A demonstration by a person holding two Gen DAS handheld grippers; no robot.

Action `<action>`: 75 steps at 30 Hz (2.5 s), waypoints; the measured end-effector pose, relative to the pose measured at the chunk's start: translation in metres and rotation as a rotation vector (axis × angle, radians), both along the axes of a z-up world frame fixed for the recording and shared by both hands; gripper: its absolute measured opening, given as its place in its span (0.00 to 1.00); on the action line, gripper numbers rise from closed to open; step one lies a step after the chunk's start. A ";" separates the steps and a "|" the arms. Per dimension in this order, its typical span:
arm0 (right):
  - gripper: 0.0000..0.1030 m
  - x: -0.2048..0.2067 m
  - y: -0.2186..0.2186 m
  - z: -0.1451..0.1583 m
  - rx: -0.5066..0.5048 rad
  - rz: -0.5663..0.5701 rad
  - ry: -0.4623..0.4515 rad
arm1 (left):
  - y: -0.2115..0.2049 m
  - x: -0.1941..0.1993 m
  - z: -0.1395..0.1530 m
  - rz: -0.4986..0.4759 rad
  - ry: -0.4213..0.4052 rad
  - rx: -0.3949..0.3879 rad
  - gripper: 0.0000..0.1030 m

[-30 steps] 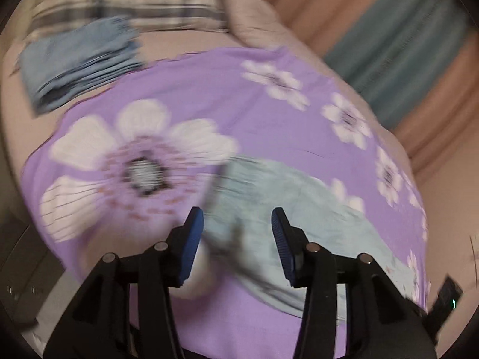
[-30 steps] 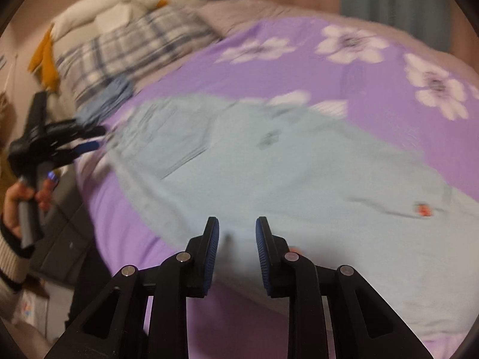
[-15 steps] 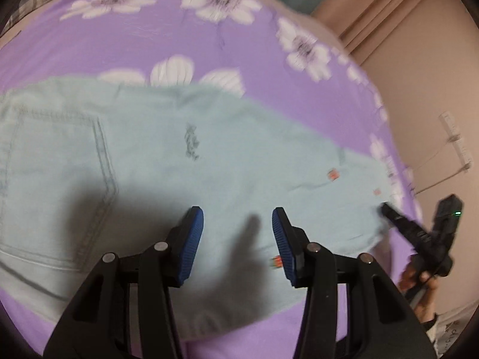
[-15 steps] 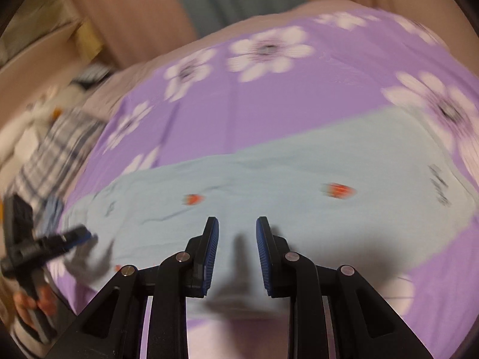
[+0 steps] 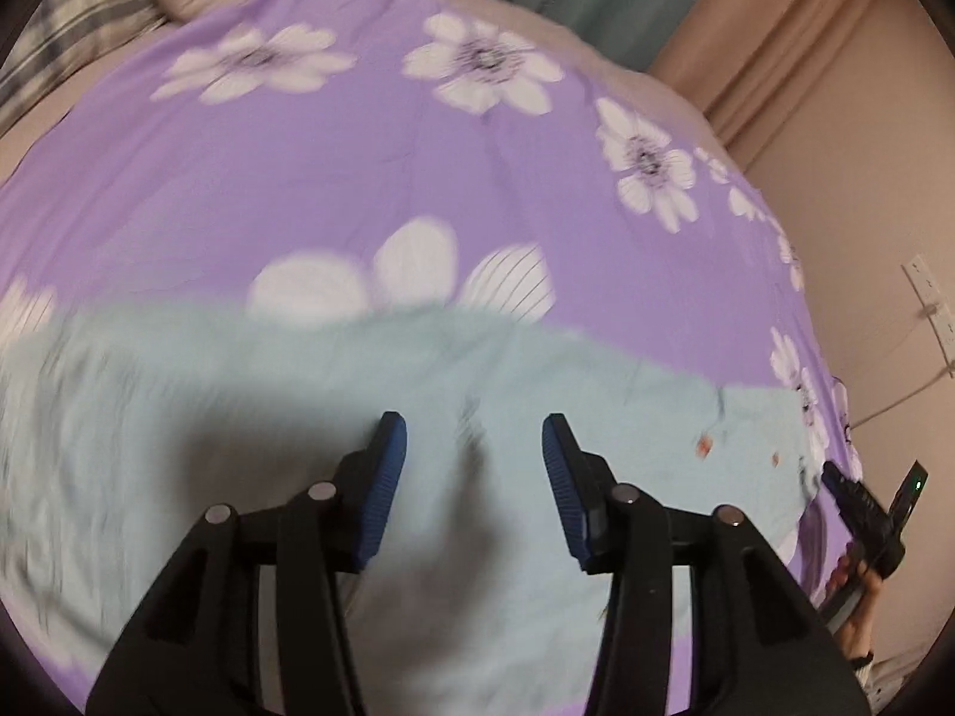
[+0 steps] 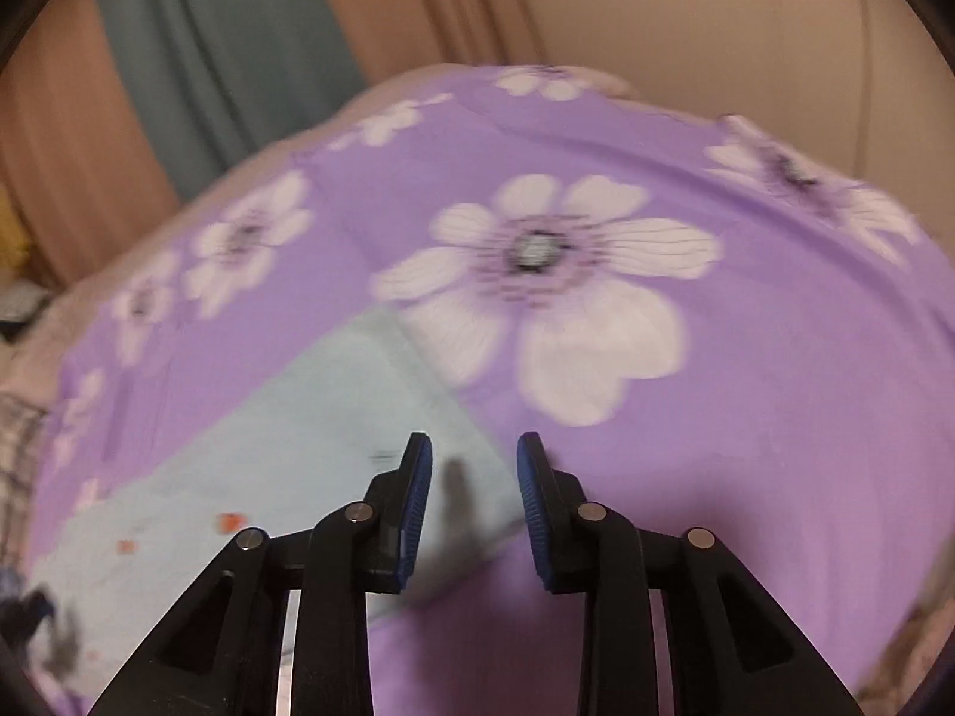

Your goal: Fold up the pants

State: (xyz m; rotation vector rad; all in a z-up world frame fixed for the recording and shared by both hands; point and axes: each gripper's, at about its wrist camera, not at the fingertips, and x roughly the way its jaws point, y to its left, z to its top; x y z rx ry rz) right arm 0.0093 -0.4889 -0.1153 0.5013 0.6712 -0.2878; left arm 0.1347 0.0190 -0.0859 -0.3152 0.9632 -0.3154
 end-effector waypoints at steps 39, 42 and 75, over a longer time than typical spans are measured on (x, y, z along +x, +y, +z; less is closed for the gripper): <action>0.07 0.005 0.124 0.055 -0.124 0.274 -0.246 | -0.120 -0.029 0.009 -0.234 0.161 -0.557 0.80; 0.07 0.013 0.179 0.057 -0.261 0.409 -0.247 | -0.129 -0.025 0.016 -0.251 0.156 -0.623 0.93; 0.22 0.029 0.352 -0.023 -0.379 0.945 -0.042 | -0.016 -0.021 -0.059 -0.009 0.163 -0.247 0.29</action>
